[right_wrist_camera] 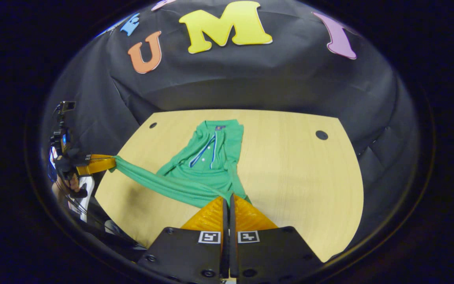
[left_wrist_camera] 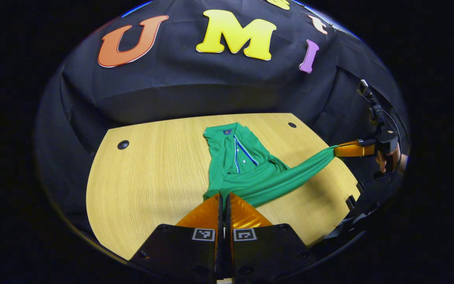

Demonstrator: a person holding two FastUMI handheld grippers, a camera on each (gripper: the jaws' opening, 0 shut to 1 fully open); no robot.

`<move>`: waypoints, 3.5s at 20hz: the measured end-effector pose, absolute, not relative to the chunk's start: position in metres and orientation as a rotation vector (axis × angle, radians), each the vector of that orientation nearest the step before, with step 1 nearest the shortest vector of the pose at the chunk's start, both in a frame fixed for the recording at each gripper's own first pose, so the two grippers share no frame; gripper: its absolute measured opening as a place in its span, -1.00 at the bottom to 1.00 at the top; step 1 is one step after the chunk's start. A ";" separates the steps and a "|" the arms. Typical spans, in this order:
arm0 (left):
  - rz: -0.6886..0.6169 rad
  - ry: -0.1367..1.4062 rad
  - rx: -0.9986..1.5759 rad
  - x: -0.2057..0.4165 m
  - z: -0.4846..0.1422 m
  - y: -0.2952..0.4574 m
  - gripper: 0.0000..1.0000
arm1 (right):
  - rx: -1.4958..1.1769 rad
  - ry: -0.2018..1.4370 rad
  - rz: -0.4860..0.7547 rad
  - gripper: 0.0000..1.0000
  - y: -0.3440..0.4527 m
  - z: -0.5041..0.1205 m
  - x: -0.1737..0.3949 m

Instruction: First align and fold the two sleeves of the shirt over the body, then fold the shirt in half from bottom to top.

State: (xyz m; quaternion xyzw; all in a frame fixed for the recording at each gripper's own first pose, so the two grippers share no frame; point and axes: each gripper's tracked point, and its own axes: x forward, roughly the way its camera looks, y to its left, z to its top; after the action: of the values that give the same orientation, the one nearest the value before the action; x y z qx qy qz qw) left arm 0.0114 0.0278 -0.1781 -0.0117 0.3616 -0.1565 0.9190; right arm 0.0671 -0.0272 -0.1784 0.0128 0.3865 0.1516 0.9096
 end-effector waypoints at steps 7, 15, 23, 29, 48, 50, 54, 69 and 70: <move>-0.292 0.660 -0.047 0.066 -0.139 0.032 -0.94 | 0.004 0.709 0.304 -0.97 -0.024 -0.143 0.119; -0.270 0.608 -0.063 0.130 -0.120 0.037 -0.94 | -0.023 0.649 0.275 -0.98 -0.018 -0.126 0.180; -0.244 0.570 -0.023 0.203 -0.122 0.041 -0.94 | -0.039 0.634 0.253 -0.97 -0.020 -0.137 0.251; -0.222 0.574 -0.017 0.251 -0.158 0.043 -0.94 | -0.055 0.645 0.229 -0.97 -0.019 -0.172 0.303; -0.059 0.724 -0.014 0.311 -0.313 0.072 -0.81 | -0.190 0.687 0.171 -0.94 -0.001 -0.287 0.398; -0.049 0.734 -0.017 0.310 -0.316 0.072 -0.67 | -0.180 0.694 0.167 -0.85 -0.002 -0.291 0.397; -0.014 0.706 -0.035 0.307 -0.302 0.078 0.80 | -0.168 0.661 0.150 -0.17 -0.003 -0.280 0.390; 0.072 0.275 -0.100 0.198 -0.078 0.065 0.97 | -0.095 0.223 0.055 0.93 0.008 -0.066 0.226; 0.065 0.244 -0.093 0.190 -0.064 0.061 0.97 | -0.094 0.191 0.055 0.92 0.012 -0.050 0.213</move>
State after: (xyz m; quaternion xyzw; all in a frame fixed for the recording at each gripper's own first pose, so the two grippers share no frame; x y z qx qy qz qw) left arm 0.1899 0.0612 -0.0635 -0.0463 0.1218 0.0324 0.9909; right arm 0.2131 0.0119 -0.0502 -0.0468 0.0952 0.0274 0.9940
